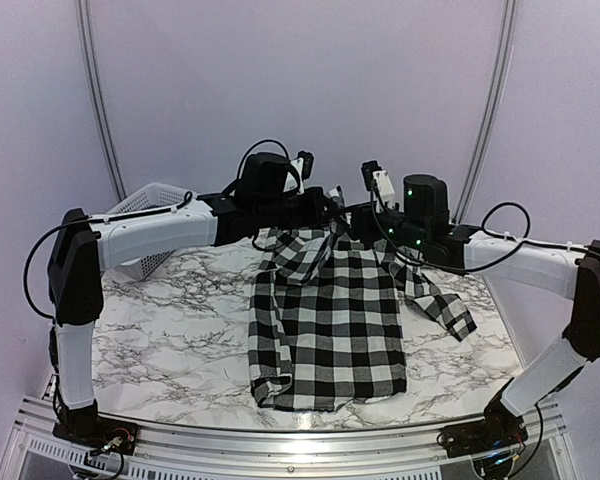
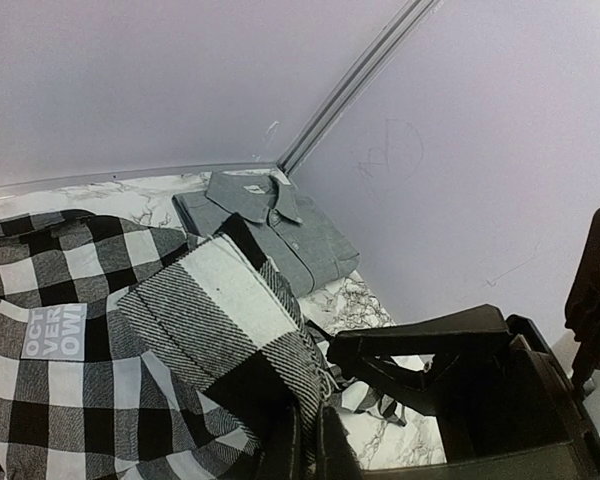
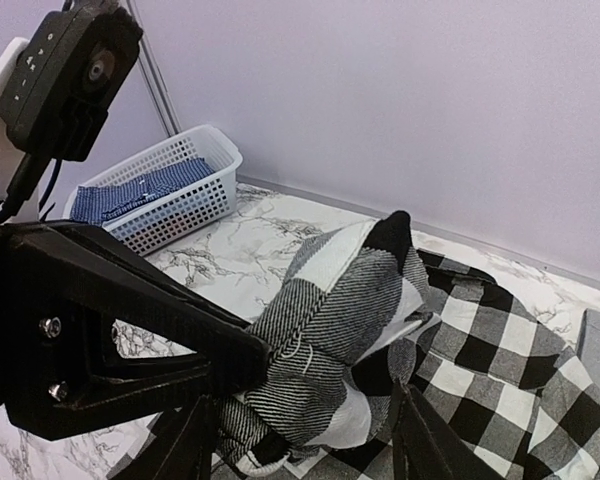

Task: Fold and stack the long sleeve shirts
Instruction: Pass from the left arm to the right

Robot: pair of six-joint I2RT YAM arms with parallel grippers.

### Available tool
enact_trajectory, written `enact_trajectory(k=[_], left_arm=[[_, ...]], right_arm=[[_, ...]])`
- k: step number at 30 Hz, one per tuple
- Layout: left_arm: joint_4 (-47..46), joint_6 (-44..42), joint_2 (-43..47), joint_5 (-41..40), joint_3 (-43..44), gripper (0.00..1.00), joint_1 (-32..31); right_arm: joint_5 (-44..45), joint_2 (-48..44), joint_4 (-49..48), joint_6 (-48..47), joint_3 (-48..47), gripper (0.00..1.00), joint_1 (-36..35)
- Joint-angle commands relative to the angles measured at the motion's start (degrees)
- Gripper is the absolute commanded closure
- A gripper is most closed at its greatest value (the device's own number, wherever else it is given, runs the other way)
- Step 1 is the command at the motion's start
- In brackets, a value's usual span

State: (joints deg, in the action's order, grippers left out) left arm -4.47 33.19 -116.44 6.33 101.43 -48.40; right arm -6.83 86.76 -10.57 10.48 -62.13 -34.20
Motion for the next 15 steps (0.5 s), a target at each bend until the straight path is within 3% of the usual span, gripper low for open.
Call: enact_trajectory(k=[1,4,15], left_arm=[[-5.43,-0.10,2.24,3.84,-1.78,1.00,-1.23],[-6.15,-0.34,2.41,4.54,-2.20,1.00,-1.19],[-6.10,-0.87,2.62,5.67,-2.11,1.00,-1.18]], right_arm=[[0.54,0.86,1.11,-0.12,-2.19,0.45,0.26],[-1.45,0.37,1.40,-0.55,-1.97,0.50,0.26],[-3.47,-3.72,2.62,-5.48,1.98,0.30,0.19]])
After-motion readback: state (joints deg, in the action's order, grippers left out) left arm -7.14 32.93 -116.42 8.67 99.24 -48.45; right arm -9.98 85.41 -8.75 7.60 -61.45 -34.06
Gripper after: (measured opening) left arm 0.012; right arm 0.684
